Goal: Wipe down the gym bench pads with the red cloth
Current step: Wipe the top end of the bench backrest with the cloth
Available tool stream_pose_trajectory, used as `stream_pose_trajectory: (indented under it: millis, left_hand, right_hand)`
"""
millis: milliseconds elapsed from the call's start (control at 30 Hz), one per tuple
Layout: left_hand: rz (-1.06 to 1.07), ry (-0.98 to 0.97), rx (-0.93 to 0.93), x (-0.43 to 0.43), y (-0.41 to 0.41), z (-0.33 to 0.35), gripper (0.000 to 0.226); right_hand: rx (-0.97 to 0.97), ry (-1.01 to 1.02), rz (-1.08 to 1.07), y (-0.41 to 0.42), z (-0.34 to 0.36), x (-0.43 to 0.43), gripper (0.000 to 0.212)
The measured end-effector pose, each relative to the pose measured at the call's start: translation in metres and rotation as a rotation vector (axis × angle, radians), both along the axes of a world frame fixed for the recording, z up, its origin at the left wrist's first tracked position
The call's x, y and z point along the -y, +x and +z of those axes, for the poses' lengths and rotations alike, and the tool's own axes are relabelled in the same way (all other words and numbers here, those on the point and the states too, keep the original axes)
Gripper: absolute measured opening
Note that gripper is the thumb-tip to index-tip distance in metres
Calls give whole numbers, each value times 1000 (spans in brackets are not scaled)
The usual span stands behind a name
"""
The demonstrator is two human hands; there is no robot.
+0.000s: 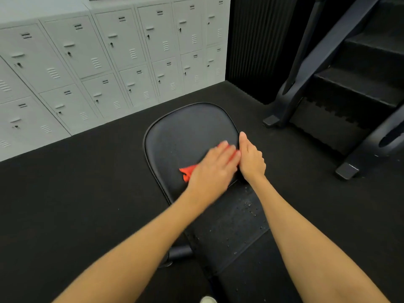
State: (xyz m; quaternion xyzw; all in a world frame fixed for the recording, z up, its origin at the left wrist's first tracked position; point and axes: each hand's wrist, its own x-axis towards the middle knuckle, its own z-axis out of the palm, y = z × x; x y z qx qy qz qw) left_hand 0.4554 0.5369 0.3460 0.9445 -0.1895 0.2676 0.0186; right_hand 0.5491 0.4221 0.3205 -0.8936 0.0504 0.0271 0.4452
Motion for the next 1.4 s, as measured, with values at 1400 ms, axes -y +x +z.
stream_pose_trajectory:
  millis: [1400]
  left_hand:
    - [389,-327,45,-77,-10,58,35]
  right_hand:
    - [83,-19,-140,-8,1,-2,70]
